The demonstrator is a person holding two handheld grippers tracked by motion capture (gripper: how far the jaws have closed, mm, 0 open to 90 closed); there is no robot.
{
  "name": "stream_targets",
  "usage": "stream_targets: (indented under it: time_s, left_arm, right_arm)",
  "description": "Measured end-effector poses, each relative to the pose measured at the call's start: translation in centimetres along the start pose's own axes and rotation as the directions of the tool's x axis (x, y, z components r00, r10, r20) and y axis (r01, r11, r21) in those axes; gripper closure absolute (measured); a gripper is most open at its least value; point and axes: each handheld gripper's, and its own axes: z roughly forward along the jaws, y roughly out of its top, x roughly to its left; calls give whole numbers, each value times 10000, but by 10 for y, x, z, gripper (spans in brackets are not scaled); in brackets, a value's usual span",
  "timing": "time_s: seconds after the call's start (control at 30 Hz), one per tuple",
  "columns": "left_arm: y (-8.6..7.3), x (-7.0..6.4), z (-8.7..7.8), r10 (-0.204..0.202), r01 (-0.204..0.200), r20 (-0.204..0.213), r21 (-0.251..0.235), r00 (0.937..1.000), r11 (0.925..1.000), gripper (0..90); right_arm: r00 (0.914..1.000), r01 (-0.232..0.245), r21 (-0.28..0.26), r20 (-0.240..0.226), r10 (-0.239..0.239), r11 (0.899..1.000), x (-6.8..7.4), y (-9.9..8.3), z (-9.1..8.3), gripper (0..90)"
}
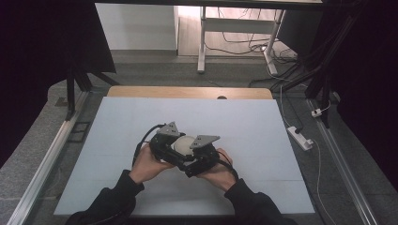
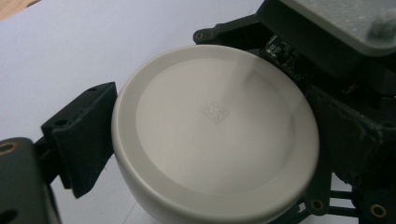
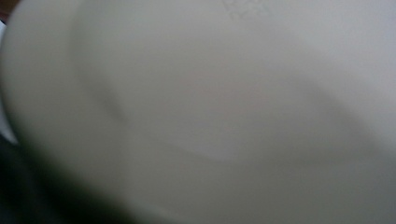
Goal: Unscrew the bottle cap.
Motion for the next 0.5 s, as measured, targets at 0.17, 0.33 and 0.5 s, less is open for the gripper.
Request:
stream_targets:
  time_s: [0.17,0.33,0.5]
  left_arm:
    - [0,8,-10,389,-383,670,-94,9970,9992,0]
    - [1,12,-21,1146,-1119,1192,-287,9862,9933,0]
    - [-2,16,-26,1697,-1653,2165,-387,9614,9855,0]
  right_arm:
    - [9994,134,-328,-316,-144,9994,0,3,-6,66]
    - [9953,442,-444,-840,-478,9980,0,4,-10,66]
    - [9895,744,-467,-1203,-796,9961,4,5,-10,66]
